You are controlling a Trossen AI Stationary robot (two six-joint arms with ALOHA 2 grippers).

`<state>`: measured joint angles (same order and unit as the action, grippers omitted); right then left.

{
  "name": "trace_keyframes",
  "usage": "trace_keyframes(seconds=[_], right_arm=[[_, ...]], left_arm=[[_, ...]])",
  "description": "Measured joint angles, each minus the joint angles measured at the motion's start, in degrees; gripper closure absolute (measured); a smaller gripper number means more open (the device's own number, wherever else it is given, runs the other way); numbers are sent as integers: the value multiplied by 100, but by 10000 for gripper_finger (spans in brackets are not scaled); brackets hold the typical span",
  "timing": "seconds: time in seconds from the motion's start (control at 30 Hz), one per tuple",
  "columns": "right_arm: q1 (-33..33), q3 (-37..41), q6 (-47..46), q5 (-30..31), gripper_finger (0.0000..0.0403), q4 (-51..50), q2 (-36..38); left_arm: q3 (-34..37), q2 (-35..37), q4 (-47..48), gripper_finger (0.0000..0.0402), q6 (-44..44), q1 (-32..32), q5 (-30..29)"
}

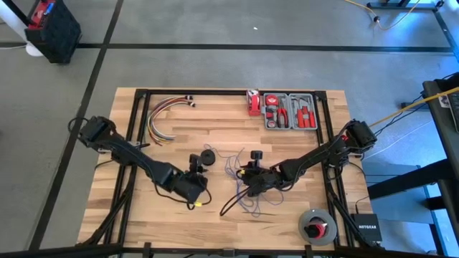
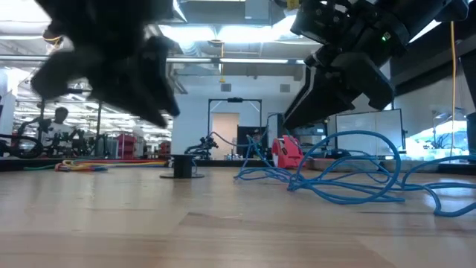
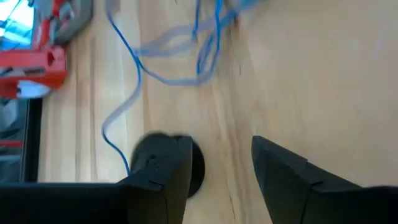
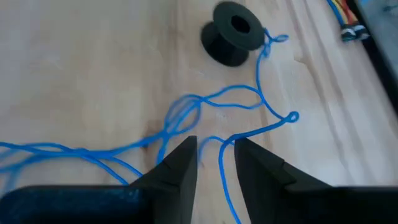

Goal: Coil cords
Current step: Return to Home Position

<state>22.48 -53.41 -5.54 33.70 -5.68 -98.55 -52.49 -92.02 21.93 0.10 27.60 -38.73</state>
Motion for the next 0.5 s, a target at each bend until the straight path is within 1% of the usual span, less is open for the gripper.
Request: trace_keyframes(seconds=[0.1,0.17,0.27,0.33,0.4,0.5], right_arm=[[0,-51,15,-208,292,13,20],[0,-267,131,-244,292,-450,185],[0,-656,445,-217,292,-771,668],[-16,-717,739,-265,292,-902,1028],[-111,-702,982,-465,292,-1077,1353],[-367,-699,1019,-754,292,-1497,1966]], left_arm=[[0,379,-24,253,63,-29,125],[78,776,-12,261,162,-52,148],[243,1544,-42,273,210,-106,163],[409,2080,-103,279,175,-194,265],[646,2587,-340,283,184,-321,558],[1167,3362,-799,287,335,-484,883]])
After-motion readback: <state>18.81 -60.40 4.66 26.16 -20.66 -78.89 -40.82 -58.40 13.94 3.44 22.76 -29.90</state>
